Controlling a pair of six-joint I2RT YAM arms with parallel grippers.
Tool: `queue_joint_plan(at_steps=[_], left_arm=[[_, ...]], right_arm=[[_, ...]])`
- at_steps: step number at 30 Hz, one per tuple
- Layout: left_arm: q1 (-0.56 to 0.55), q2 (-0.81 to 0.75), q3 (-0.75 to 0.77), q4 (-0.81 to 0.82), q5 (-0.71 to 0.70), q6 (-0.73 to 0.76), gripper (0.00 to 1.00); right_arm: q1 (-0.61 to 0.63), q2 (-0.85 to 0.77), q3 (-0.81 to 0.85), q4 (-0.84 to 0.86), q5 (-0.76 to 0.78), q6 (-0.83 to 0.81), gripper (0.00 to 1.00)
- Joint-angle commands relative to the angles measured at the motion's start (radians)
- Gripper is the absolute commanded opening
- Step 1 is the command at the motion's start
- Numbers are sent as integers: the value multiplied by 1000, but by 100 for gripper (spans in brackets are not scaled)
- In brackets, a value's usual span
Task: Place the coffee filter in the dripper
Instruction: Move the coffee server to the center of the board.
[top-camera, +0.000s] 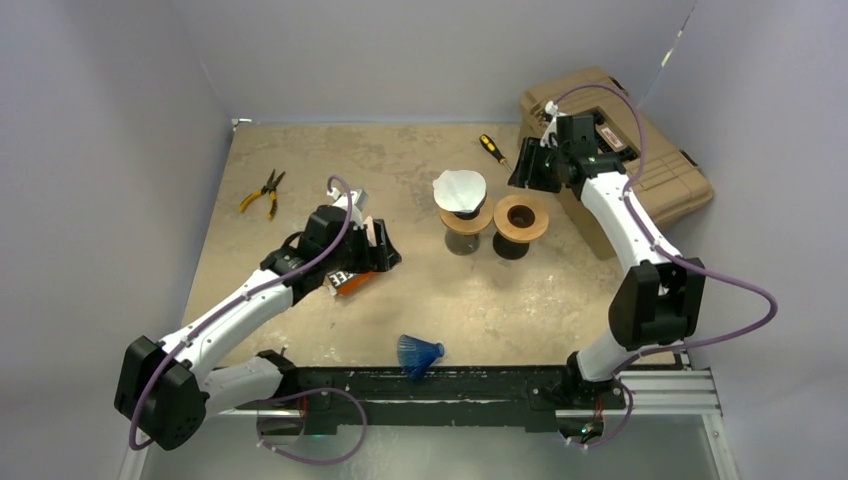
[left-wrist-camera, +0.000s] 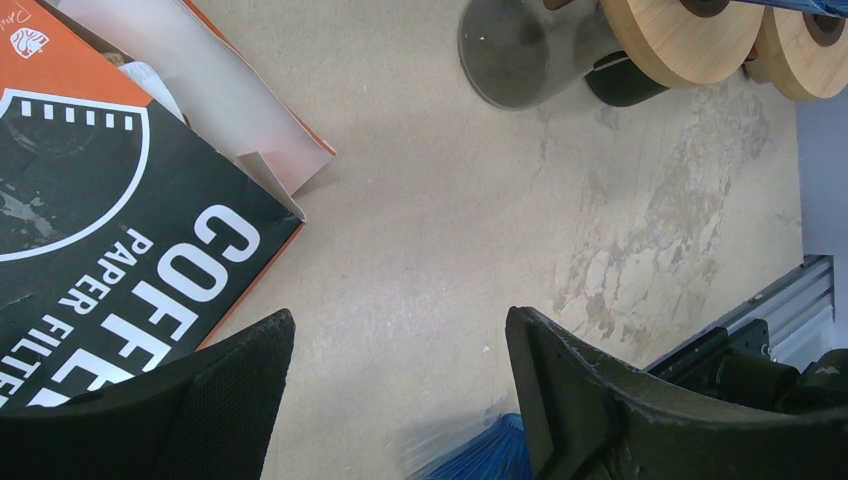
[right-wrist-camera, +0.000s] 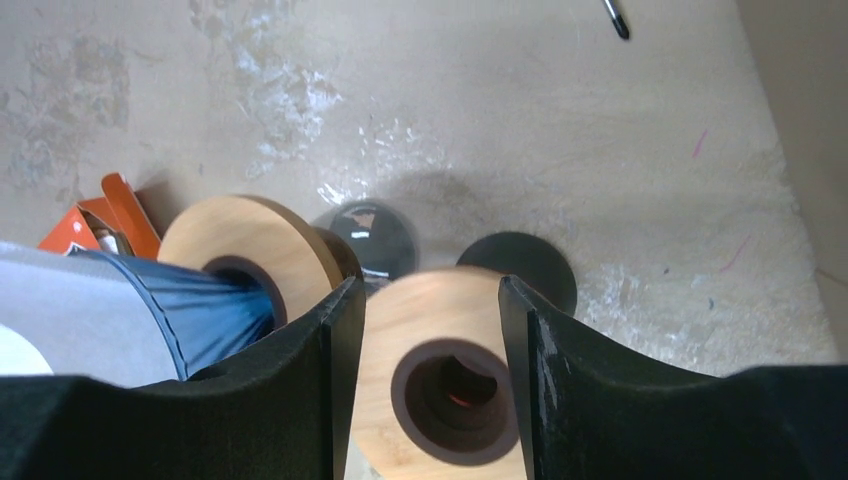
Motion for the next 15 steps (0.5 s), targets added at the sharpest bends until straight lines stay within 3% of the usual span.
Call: queue_joint_plan(at_steps=[1,15], left_arm=[[5,-21,-1,21,5,-13,77],[5,-19,-19,32,8,-19,77]], right_arm=[[7,57,95,12,11,-9,56],[69,211,184,-54,57,-54,56]])
